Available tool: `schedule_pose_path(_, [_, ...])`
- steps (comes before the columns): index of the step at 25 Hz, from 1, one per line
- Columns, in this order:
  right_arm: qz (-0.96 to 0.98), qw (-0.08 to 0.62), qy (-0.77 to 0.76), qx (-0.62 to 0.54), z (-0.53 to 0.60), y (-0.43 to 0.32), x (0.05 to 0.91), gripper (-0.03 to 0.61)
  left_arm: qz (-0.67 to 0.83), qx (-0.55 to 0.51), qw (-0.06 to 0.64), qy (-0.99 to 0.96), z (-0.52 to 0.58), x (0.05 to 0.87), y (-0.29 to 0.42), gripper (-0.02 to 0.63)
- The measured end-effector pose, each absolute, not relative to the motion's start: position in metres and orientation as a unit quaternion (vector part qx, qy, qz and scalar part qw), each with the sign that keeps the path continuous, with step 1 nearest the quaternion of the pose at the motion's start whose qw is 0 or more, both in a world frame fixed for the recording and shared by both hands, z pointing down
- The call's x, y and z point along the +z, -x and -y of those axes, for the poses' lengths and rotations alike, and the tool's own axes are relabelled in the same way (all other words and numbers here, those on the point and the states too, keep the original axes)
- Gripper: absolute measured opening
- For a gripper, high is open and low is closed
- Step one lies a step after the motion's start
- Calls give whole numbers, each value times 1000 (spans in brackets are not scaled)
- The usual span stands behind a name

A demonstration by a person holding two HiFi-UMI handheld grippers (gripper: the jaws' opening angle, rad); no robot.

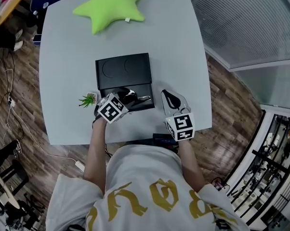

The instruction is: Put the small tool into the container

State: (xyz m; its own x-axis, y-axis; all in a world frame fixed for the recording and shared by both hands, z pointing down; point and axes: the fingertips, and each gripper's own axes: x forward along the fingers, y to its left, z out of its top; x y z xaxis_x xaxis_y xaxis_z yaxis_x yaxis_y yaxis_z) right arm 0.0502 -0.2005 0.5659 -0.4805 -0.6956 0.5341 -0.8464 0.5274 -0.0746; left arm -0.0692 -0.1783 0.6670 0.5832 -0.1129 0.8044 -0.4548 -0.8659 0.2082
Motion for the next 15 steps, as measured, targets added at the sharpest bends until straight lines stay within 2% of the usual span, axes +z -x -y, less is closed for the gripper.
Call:
schedule_pose_path(3, [845, 224, -457, 163, 200, -52, 562, 23, 171, 431, 208, -862, 180, 669, 69, 221])
schedule_pose_path(15, [856, 217, -448, 141, 181, -45, 547, 23, 228, 411, 158, -869, 191, 637, 78, 221])
